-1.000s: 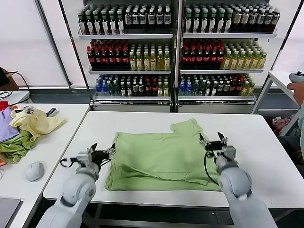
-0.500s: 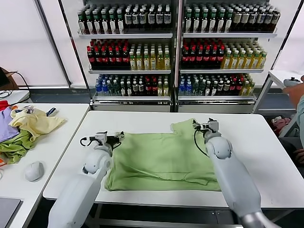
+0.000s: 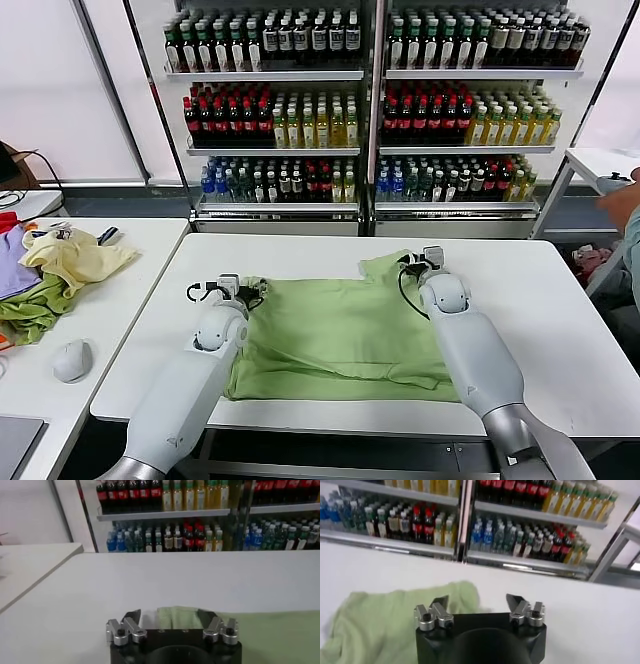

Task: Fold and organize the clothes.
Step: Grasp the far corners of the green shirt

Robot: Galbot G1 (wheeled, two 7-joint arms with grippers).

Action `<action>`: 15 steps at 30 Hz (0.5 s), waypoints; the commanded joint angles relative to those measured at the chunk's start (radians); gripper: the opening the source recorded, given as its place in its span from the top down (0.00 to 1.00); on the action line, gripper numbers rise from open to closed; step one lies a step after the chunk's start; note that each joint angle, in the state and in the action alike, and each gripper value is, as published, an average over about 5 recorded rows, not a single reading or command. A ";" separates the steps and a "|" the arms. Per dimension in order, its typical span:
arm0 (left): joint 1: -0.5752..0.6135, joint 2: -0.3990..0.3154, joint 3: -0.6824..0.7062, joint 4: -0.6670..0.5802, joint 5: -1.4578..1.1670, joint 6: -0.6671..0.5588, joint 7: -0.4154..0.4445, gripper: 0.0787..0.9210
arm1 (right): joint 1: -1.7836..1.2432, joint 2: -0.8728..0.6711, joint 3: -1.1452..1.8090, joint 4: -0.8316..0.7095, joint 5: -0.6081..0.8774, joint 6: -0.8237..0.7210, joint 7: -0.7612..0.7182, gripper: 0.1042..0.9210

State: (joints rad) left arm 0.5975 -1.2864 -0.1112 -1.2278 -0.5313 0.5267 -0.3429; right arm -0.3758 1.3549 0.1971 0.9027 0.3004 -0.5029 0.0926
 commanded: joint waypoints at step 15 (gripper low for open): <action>0.043 0.014 0.005 -0.039 -0.108 -0.085 0.043 0.87 | -0.106 -0.062 -0.033 0.179 0.055 0.093 -0.150 0.89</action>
State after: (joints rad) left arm 0.6283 -1.2682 -0.1109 -1.2462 -0.6006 0.4875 -0.3156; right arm -0.3988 1.3285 0.1802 0.9205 0.3540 -0.5082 0.0309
